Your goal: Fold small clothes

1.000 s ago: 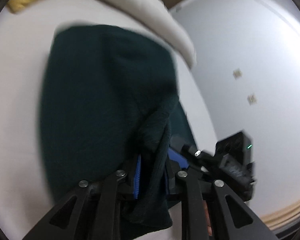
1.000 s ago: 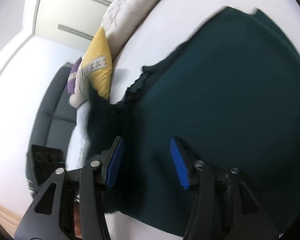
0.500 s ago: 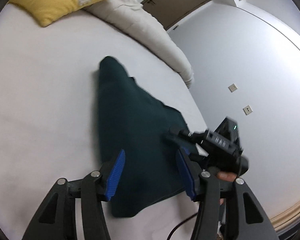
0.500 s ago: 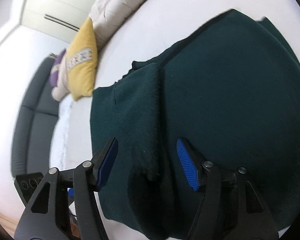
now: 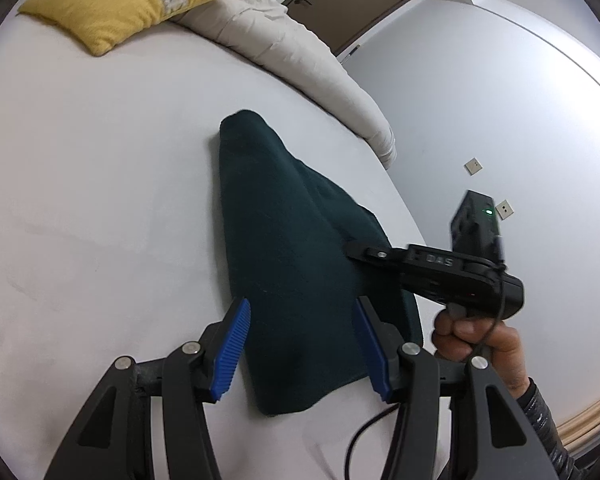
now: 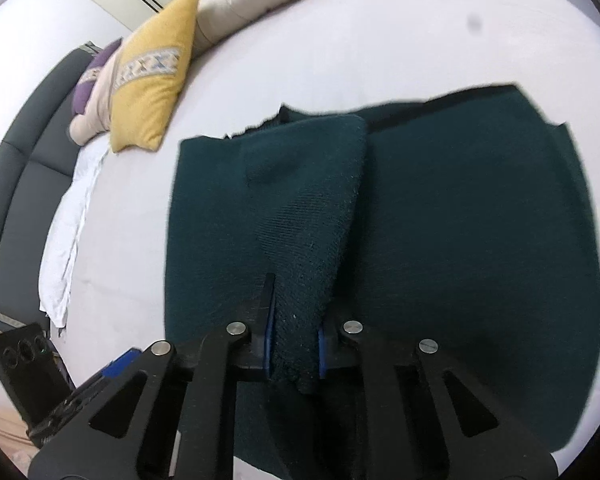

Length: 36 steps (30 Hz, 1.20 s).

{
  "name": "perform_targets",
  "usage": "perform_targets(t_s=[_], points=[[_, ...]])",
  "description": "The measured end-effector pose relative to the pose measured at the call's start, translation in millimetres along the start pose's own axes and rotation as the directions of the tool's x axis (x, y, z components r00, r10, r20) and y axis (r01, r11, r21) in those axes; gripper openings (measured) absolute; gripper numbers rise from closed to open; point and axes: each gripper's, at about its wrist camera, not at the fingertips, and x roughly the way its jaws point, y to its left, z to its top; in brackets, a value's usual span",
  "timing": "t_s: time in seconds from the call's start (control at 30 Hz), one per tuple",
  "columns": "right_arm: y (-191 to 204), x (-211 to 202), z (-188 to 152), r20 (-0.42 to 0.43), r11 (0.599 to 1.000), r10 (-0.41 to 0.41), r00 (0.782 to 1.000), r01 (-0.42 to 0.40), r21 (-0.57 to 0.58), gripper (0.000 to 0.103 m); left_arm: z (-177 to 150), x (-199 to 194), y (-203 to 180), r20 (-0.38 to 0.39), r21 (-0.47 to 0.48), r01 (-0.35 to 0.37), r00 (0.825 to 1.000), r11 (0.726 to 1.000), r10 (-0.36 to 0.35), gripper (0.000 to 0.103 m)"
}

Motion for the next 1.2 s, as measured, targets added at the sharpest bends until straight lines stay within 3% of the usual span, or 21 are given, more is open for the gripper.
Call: perform_targets(t_s=[0.3, 0.5, 0.63, 0.7, 0.77, 0.97, 1.1, 1.2], points=[[-69, -79, 1, 0.097, 0.999, -0.025, 0.995, 0.022, 0.029, 0.013, 20, 34, -51, -0.009, 0.125, -0.034, 0.999, 0.992, 0.035, 0.056], [-121, -107, -7, 0.124, 0.996, -0.057, 0.991, 0.048, 0.075, 0.013, 38, 88, -94, -0.01, 0.199, -0.045, 0.999, 0.979, 0.048, 0.056], [-145, -68, -6, 0.071, 0.995, -0.071, 0.995, 0.066, 0.073, 0.013, 35, 138, -99, -0.081, 0.235, -0.107, 0.988, 0.966, 0.129, 0.055], [-163, -58, -10, 0.077, 0.993, -0.023, 0.997, 0.014, 0.119, 0.014, 30, 149, -94, -0.079, 0.26, -0.153, 0.981, 0.953, 0.179, 0.053], [-170, -54, -10, 0.088, 0.991, -0.005, 0.996, -0.007, 0.137, 0.014, 26, 151, -93, -0.065, 0.292, -0.166, 0.979, 0.942, 0.193, 0.051], [-150, -59, -7, 0.111, 0.995, -0.089, 0.99, 0.084, 0.054, 0.014, 23, 152, -87, -0.068, 0.294, -0.21, 0.969, 0.933, 0.239, 0.049], [-150, -56, -9, 0.094, 0.995, -0.075, 0.993, 0.069, 0.066, 0.019, 15, 156, -89, -0.045, 0.339, -0.246, 0.96, 0.908, 0.277, 0.049], [-155, -60, -15, 0.095, 0.997, -0.055, 0.994, 0.049, 0.067, 0.019, 12, 157, -87, -0.039, 0.344, -0.248, 0.96, 0.905, 0.278, 0.049]])
